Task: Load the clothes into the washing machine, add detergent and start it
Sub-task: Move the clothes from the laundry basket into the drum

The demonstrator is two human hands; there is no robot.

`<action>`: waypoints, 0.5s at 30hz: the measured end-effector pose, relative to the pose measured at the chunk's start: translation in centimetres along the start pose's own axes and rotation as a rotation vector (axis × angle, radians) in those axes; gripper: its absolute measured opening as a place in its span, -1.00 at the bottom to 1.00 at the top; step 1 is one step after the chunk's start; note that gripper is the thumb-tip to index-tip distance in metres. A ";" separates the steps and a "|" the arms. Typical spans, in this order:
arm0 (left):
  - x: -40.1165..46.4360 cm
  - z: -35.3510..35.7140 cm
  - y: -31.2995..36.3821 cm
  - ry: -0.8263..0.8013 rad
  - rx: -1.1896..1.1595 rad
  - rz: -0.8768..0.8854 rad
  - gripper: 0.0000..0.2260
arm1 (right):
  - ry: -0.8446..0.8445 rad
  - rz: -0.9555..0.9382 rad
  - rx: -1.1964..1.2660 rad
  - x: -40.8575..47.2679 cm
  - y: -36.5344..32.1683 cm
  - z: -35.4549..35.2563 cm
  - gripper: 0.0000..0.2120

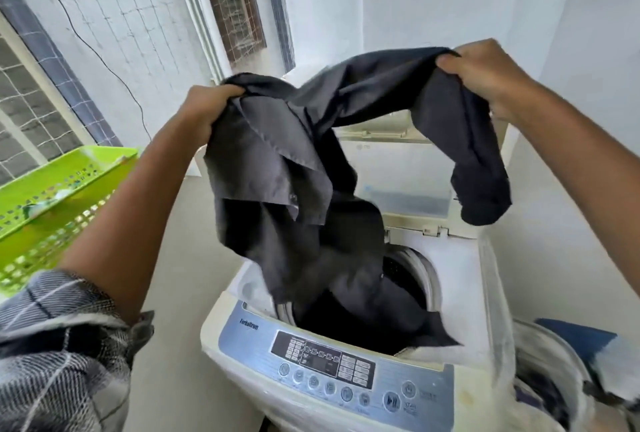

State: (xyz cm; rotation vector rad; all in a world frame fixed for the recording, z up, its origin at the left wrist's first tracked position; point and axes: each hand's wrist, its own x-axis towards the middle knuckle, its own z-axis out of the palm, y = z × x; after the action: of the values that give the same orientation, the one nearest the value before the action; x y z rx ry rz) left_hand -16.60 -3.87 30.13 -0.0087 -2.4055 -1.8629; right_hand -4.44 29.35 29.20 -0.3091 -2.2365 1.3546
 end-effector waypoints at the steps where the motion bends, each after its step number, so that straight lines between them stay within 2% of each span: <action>1: 0.0 0.0 0.2 -0.014 -0.029 -0.027 -0.80 | 0.024 -0.022 -0.062 -0.1 0.1 -0.1 -0.78; 3: -0.5 0.3 1.0 -0.066 -0.112 -0.092 -0.90 | -0.025 -0.058 -0.245 -0.5 0.4 0.3 -0.84; 5: -0.9 1.1 2.1 -0.096 -0.156 -0.118 -0.81 | -0.210 -0.063 -0.453 -1.4 0.4 1.1 -0.84; 7: -1.6 2.0 3.2 -0.140 -0.188 -0.082 -0.78 | -0.415 -0.080 -0.544 -2.9 -0.1 2.4 -0.57; 9: -2.6 3.1 4.3 -0.202 -0.269 -0.058 -0.76 | -0.557 -0.102 -0.430 -4.6 -1.0 4.1 -0.22; 12: -4.3 5.2 5.6 -0.257 -0.376 -0.071 -0.75 | -0.664 -0.084 -0.179 -6.4 -2.6 7.8 0.04; 14: -4.9 6.7 6.4 -0.254 -0.471 -0.070 -0.76 | -0.610 -0.125 -0.105 -7.2 -3.2 10.8 0.15; 15: -5.0 7.2 6.7 -0.268 -0.560 -0.070 -0.77 | -0.508 -0.159 -0.058 -7.7 -3.1 12.3 0.19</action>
State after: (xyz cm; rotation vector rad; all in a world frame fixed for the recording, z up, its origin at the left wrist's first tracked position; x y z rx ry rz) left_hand -11.71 5.08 34.42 -0.2303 -1.9518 -2.6500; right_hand -4.22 15.11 24.98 0.2182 -2.6422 1.3979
